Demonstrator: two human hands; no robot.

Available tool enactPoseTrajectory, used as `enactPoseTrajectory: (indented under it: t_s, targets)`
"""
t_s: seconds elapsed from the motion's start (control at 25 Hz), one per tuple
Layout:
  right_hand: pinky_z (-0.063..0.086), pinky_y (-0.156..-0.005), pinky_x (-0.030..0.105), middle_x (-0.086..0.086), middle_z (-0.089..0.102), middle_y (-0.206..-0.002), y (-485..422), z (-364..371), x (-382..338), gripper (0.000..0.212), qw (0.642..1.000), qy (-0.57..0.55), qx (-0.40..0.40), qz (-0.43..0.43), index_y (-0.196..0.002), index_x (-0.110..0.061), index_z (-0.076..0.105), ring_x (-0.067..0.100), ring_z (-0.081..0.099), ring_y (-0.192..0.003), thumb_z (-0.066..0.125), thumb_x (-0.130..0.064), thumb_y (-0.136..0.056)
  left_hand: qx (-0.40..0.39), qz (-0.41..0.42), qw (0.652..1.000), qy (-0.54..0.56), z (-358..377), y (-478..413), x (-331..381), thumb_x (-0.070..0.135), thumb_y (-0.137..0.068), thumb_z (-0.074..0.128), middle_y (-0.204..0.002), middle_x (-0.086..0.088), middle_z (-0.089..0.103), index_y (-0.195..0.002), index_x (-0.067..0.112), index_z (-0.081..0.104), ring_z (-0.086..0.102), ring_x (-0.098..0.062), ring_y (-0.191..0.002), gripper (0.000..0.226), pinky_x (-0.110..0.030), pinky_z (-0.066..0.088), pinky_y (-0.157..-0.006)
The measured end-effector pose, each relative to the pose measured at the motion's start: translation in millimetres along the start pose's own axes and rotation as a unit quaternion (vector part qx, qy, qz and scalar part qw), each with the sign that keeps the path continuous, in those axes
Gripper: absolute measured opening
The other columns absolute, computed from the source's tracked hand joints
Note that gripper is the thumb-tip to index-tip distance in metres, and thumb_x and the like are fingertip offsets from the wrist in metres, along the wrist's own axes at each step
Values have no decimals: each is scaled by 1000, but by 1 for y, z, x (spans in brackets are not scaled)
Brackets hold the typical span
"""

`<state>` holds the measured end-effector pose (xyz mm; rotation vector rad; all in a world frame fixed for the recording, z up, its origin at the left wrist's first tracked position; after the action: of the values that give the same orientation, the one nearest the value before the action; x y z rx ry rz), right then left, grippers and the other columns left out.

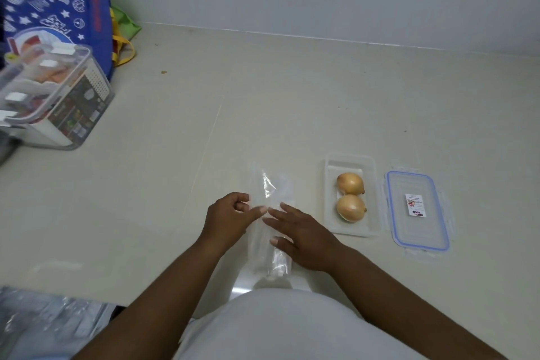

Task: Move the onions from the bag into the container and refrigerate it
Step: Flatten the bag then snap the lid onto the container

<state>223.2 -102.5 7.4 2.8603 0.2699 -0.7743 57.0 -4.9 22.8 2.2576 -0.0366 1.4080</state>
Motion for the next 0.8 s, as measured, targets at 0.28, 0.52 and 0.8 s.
enactPoseTrajectory:
  t_s: [0.28,0.52,0.8]
  targets:
    - [25,-118,38,12,29,-157,7,22,5,62,994,74,78,33,-142,-7,44,27,16,-148,55,-42,-92,90,116,957,-251,-19,2,-31,15,-84,68,-128,-12,59,-134,7,50,56,-28,-115,55,-37,47,-98]
    - [6,-121,47,11,1,-162,5,51,10,73,985,148,-42,73,-152,-10,16,30,-3,-149,37,-51,-96,-45,211,839,-500,6,9,-70,47,-94,44,-162,-16,-1,-151,12,21,-3,-36,-148,71,-49,15,-119]
    - [3,-120,49,12,2,-163,-51,42,7,73,981,168,-58,75,-152,-10,14,32,-5,-149,37,-51,-95,-61,158,796,-581,-23,-38,-75,50,-98,28,-163,-5,-10,-153,11,5,-13,-34,-148,72,-52,0,-119]
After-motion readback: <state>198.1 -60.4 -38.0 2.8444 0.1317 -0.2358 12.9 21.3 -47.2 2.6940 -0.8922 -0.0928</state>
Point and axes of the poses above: each hand's wrist, its own y-axis away from the middle knuckle, its own z-axis out of the palm, x = y × z, the point moved 3 cm from there along -y, towards the middle knuckle
